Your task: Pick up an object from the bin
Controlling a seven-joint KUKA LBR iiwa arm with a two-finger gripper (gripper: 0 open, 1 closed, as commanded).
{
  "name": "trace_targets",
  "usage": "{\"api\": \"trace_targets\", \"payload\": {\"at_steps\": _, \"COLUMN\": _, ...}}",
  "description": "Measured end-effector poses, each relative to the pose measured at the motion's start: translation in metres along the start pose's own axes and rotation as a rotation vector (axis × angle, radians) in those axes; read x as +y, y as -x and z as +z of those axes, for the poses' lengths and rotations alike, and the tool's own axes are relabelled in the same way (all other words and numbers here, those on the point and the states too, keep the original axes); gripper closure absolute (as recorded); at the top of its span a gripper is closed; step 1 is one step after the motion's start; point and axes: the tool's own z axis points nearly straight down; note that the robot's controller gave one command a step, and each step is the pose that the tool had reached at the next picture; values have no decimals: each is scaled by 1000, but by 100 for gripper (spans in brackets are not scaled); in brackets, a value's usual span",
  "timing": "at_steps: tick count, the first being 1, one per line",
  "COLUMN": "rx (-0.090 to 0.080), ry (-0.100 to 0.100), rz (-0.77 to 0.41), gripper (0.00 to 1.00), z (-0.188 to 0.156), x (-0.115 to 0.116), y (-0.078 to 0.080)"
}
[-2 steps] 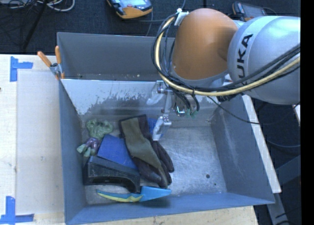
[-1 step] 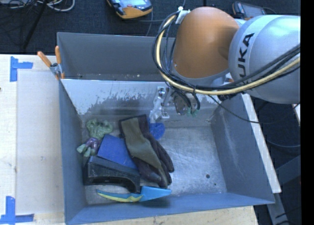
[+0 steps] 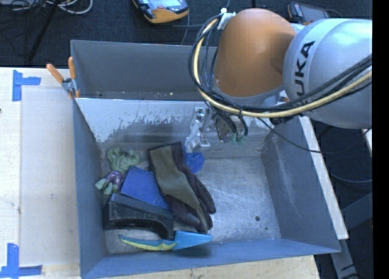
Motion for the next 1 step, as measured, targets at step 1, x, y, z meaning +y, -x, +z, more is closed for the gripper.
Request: {"api": "trace_targets", "payload": {"at_steps": 1, "rx": -6, "ry": 1, "rz": 58, "gripper": 100, "z": 40, "x": 39, "y": 14}}
